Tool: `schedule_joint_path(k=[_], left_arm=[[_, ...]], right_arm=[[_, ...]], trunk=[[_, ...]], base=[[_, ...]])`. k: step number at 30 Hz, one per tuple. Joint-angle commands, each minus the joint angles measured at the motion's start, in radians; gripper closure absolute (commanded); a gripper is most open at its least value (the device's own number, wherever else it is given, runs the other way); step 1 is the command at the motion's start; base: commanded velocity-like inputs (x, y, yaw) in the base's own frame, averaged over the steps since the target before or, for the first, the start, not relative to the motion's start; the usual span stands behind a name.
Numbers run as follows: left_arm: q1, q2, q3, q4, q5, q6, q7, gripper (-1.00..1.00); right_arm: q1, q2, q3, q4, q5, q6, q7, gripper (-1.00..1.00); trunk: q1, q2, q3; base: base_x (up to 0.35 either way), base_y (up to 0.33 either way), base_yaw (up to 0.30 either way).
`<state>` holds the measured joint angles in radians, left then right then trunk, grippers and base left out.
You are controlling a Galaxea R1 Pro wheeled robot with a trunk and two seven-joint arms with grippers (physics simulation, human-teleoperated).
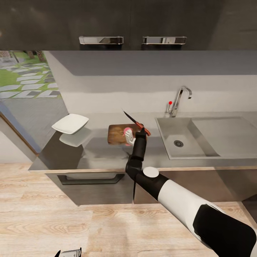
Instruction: In the kitchen, take the Vidalia onion out of the sink, dice it on the chopping board with the paring knife, put the diced onion into the bowl on the countertop, then place both the paring knife and the chopping board into the sink.
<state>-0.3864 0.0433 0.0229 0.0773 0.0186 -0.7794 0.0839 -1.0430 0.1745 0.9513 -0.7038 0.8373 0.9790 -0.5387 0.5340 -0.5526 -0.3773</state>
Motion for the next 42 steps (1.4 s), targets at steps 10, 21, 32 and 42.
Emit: schedule_joint_path(k=[10, 21, 32, 42], left_arm=[[-0.002, 0.000, 0.002, 0.004, 0.001, -0.006, -0.001, -1.00], [-0.002, 0.000, 0.002, 0.004, 0.001, -0.006, -0.001, -1.00], [-0.002, 0.000, 0.002, 0.004, 0.001, -0.006, -0.001, -1.00], [-0.002, 0.000, 0.002, 0.004, 0.001, -0.006, -0.001, -1.00]], right_arm=[[-0.002, 0.000, 0.003, 0.007, 0.000, 0.004, -0.006, 1.00], [-0.002, 0.000, 0.003, 0.007, -0.001, 0.003, -0.006, 1.00], [-0.002, 0.000, 0.004, 0.007, -0.001, 0.003, -0.030, 1.00], [-0.002, 0.000, 0.006, 0.014, -0.005, 0.003, -0.036, 1.00]], trunk=[[0.000, -0.001, -0.001], [0.000, -0.001, -0.001], [0.000, -0.001, -0.001], [0.000, -0.001, -0.001]], base=[[0.000, 0.000, 0.000], [0.000, 0.000, 0.000], [0.000, 0.000, 0.000], [0.000, 0.000, 0.000]])
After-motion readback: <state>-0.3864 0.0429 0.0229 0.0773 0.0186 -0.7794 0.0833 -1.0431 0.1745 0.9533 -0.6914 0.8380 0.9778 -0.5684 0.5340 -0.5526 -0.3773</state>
